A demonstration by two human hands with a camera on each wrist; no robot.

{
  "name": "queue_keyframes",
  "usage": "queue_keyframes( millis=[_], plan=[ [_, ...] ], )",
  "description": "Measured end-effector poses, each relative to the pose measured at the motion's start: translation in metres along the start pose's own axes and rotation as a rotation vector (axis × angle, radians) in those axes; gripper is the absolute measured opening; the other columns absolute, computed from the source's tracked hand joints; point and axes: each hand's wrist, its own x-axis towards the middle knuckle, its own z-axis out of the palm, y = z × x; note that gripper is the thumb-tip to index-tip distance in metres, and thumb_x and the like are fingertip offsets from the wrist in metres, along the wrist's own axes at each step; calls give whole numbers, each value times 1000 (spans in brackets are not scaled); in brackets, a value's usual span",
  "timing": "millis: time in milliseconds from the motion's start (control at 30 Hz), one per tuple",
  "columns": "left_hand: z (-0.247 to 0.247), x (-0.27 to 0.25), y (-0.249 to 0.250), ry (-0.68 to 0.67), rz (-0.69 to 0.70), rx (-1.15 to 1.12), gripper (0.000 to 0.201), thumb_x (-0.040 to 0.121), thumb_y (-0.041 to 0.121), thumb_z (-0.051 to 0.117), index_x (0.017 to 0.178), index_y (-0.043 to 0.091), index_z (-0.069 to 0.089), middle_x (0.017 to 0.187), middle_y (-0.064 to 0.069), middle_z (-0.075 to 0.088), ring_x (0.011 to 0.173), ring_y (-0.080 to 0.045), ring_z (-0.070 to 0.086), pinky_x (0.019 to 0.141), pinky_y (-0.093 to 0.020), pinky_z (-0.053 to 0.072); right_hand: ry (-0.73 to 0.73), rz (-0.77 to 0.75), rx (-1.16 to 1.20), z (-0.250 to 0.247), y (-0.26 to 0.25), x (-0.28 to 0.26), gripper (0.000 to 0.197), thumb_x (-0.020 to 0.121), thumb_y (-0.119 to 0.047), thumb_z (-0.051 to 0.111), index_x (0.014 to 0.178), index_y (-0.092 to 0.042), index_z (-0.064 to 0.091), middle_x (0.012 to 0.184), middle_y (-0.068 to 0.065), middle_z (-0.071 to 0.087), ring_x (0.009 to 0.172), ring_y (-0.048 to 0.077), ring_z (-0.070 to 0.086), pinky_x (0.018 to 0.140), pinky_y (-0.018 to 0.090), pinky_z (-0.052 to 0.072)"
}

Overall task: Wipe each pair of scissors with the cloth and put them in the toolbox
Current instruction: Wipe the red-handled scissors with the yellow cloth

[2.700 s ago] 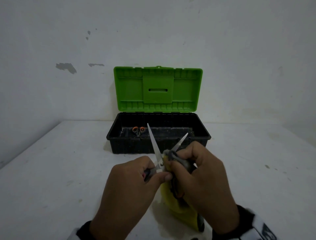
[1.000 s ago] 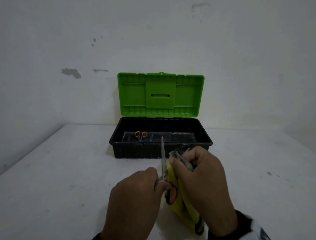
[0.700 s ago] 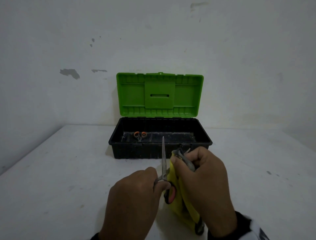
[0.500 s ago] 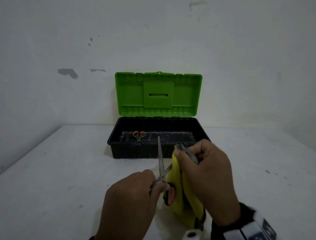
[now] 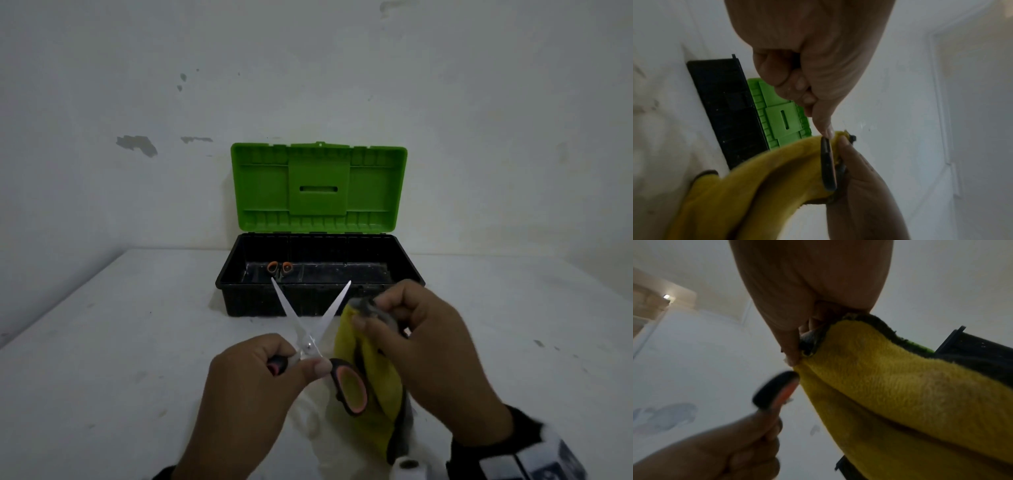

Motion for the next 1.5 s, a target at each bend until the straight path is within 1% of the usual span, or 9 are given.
queue_keyframes(
  millis=[133,367,567,667,800,1000,1200,1400,1500],
  plan=[
    [2,0,8,-112,-50,-20,53,42,68,67,63,20,66,50,4,51,49,-5,41,52,-22,37,-124,-48,-34,16,-3,-11,17,80,-22,75,79,-26,59,83,-17,64,70,2,62,57,8,47],
    [7,-10,12,-126,8,-67,31,46,68,69,60,42,61,44,12,45,46,-3,40,46,-16,35,114,11,8,11,5,5,25,81,-25,76,68,-19,55,57,-3,57,47,6,49,43,10,34],
    [8,-8,4,-119,-6,-73,44,44,67,72,55,25,62,46,8,46,46,-4,39,45,-16,36,-37,34,11,18,4,-8,24,80,-24,76,69,-25,56,64,-10,60,50,3,52,44,10,38],
    [9,-9,9,-128,23,-40,47,49,66,72,59,21,65,46,7,46,45,-4,40,45,-18,36,59,40,51,15,7,-1,24,80,-23,78,67,-19,57,57,-6,61,47,5,51,43,12,38],
    [10,-9,14,-121,44,-42,43,51,63,74,57,21,63,45,7,45,44,-5,38,44,-18,34,199,82,88,10,12,12,26,79,-26,77,68,-12,59,58,4,62,49,7,52,45,20,43],
    [9,-6,9,-68,91,43,51,50,70,68,58,20,61,50,7,48,49,-4,42,49,-18,38,48,63,88,16,7,-3,22,79,-23,77,69,-18,58,56,-6,59,46,4,50,44,12,39],
    [12,-7,11,-37,161,84,53,51,72,65,58,20,61,50,6,49,49,-5,44,51,-19,39,245,100,127,16,12,14,26,79,-24,77,68,-11,59,57,4,61,48,6,51,45,15,42],
    [8,-9,18,-52,147,41,37,53,59,75,50,28,55,47,15,51,47,-2,46,47,-14,39,177,112,131,12,12,7,30,81,-31,74,69,-11,55,56,7,58,50,25,53,48,37,48],
    [9,-11,20,-66,194,61,38,58,54,78,48,29,51,45,17,50,45,-2,46,46,-13,37,248,118,137,10,18,15,31,82,-30,74,67,-12,53,53,-1,53,48,15,49,47,34,46]
  ],
)
